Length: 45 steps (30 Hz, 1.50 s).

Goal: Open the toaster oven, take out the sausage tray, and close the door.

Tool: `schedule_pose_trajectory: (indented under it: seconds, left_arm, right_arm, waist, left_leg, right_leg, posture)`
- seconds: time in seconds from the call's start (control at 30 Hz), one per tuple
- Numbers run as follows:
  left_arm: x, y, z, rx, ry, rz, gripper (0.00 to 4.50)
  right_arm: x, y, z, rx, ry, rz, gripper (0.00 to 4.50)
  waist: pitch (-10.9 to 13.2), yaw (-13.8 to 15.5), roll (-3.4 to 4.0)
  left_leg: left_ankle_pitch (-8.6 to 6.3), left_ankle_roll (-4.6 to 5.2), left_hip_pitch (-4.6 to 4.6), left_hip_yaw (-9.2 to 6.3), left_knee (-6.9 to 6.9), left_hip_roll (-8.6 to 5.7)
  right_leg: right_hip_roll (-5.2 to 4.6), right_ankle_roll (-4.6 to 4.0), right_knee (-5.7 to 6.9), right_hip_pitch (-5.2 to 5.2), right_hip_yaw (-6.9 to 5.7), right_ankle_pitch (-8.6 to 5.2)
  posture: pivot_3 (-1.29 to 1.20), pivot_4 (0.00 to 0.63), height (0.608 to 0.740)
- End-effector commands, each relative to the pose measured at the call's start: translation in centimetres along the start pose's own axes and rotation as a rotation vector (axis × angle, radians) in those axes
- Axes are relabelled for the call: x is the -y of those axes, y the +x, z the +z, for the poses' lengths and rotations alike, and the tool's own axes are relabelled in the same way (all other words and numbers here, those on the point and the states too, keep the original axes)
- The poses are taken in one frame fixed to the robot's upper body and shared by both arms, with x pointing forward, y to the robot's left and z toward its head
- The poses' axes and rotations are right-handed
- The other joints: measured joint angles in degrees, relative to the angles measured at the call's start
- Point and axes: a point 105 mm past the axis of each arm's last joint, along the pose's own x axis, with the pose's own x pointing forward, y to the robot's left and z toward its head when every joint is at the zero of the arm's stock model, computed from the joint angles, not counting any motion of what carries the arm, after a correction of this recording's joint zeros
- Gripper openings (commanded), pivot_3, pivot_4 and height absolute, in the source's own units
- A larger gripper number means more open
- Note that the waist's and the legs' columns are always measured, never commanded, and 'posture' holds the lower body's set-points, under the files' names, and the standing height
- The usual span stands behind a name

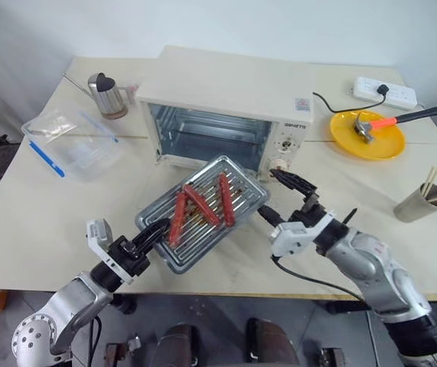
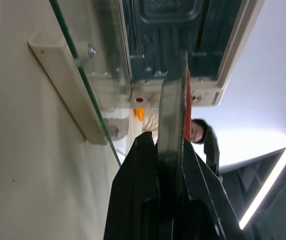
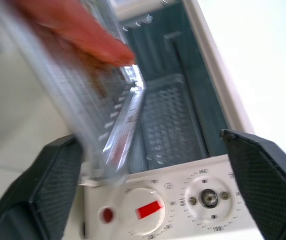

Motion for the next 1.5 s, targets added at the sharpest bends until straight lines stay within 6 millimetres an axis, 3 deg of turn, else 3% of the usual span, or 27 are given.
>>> schedule_pose_trajectory:
  seconds: [0.03, 0.13, 0.33, 0.57, 0.73, 0.8, 0.83, 0.97, 1.2, 1.37, 1.5]
  left_arm:
    - [1.3, -0.7, 0.2, 0.065, 0.024, -0.028, 0.00]
    - [1.9, -1.6, 0.2, 0.176, 0.013, -0.035, 0.00]
    - [2.7, -4.5, -1.2, 0.357, -0.027, 0.005, 0.00]
    - [2.2, -9.0, 0.1, 0.585, -0.029, 0.081, 0.00]
    - [1.9, -11.4, 0.7, 0.713, -0.028, 0.090, 0.00]
    - [1.8, -12.4, 0.6, 0.767, -0.036, 0.095, 0.00]
    - [1.8, -13.1, 0.4, 0.805, -0.043, 0.097, 0.00]
    - [1.7, -14.3, 0.2, 0.881, -0.055, 0.097, 0.00]
    - [1.9, -15.5, 0.6, 0.992, -0.062, 0.098, 0.00]
    - [2.2, -16.2, 1.0, 1.063, -0.058, 0.089, 0.00]
    - [2.1, -17.0, 1.4, 1.131, -0.059, 0.095, 0.00]
  right_arm:
    - [1.7, -1.4, 0.2, 0.039, 0.173, 0.050, 4.48]
    - [1.5, -2.2, -1.6, -0.004, 0.307, 0.130, 4.48]
    - [-0.3, -3.0, -4.5, -0.101, 0.354, 0.222, 4.48]
    - [-2.1, -2.0, -5.8, -0.125, 0.400, 0.268, 4.48]
    - [-3.5, -1.5, -5.7, -0.097, 0.431, 0.340, 4.48]
    - [-3.8, -1.1, -5.5, -0.083, 0.481, 0.340, 4.11]
    - [-4.1, -0.6, -5.3, -0.064, 0.596, 0.356, 3.93]
    - [-4.8, 0.1, -4.8, -0.021, 0.823, 0.415, 2.49]
    - [-4.8, 0.1, -4.8, -0.004, 0.996, 0.488, 0.03]
    - [-5.5, -0.8, -4.5, 0.032, 1.003, 0.559, 0.03]
    - [-4.3, 0.7, -3.8, 0.100, 1.013, 0.504, 0.03]
  waist:
    - [0.0, 0.2, 0.00]
    - [0.0, 0.0, -0.01]
    - [0.0, 0.1, -0.01]
    - [0.0, -0.8, 0.02]
    - [0.0, -0.6, 0.03]
    - [0.0, -0.5, 0.02]
    - [0.0, -0.5, 0.00]
    - [0.0, -0.3, 0.00]
    - [0.0, 0.4, 0.02]
    - [0.0, 0.7, 0.02]
    - [0.0, 0.7, 0.02]
  left_leg:
    - [0.00, 0.01, 0.00, 0.05, -0.04, 0.01]
    - [-0.04, 0.07, 0.10, 0.22, -0.12, 0.07]
    - [-0.22, 0.13, 0.54, 0.34, -0.30, 0.14]
    - [-0.54, 0.28, 0.55, 0.54, -0.25, 0.13]
    - [-1.03, 0.44, 0.47, 0.62, 0.17, 0.24]
    - [-1.20, 0.61, 0.46, 0.61, 0.33, 0.23]
    - [-1.26, 0.66, 0.47, 0.61, 0.42, 0.22]
    - [-1.35, 0.78, 0.50, 0.63, 0.50, 0.15]
    - [-1.41, 0.73, 0.49, 0.57, 0.50, 0.15]
    - [-1.48, 0.74, 0.50, 0.59, 0.50, 0.15]
    - [-1.49, 0.74, 0.50, 0.61, 0.50, 0.15]
  right_leg:
    - [0.00, 0.00, -0.06, 0.00, 0.01, 0.00]
    - [-0.01, 0.00, -0.11, 0.02, 0.06, 0.00]
    - [-0.06, -0.12, -0.44, 0.41, 0.06, -0.06]
    - [-0.10, -0.27, -0.94, 0.46, 0.12, -0.14]
    - [-0.01, -0.45, -0.90, 0.52, 0.00, -0.24]
    - [-0.01, -0.57, -0.95, 0.65, -0.03, -0.30]
    - [-0.03, -0.78, -1.01, 0.67, -0.03, -0.41]
    - [-0.15, -1.10, -1.04, 0.78, 0.01, -0.57]
    - [-0.22, -1.40, -1.00, 0.75, -0.01, -0.74]
    - [-0.19, -1.29, -1.03, 0.75, -0.02, -0.68]
    - [-0.18, -1.28, -1.03, 0.75, -0.03, -0.67]
  posture:
    - [0.00, 0.150, 0.740]
    - [0.00, 0.150, 0.740]
    - [0.00, 0.150, 0.740]
    - [0.00, 0.150, 0.740]
    - [0.00, 0.150, 0.740]
    - [0.00, 0.150, 0.740]
    - [0.00, 0.150, 0.740]
    - [0.00, 0.150, 0.740]
    - [0.00, 0.150, 0.740]
    - [0.00, 0.150, 0.740]
    - [0.00, 0.150, 0.740]
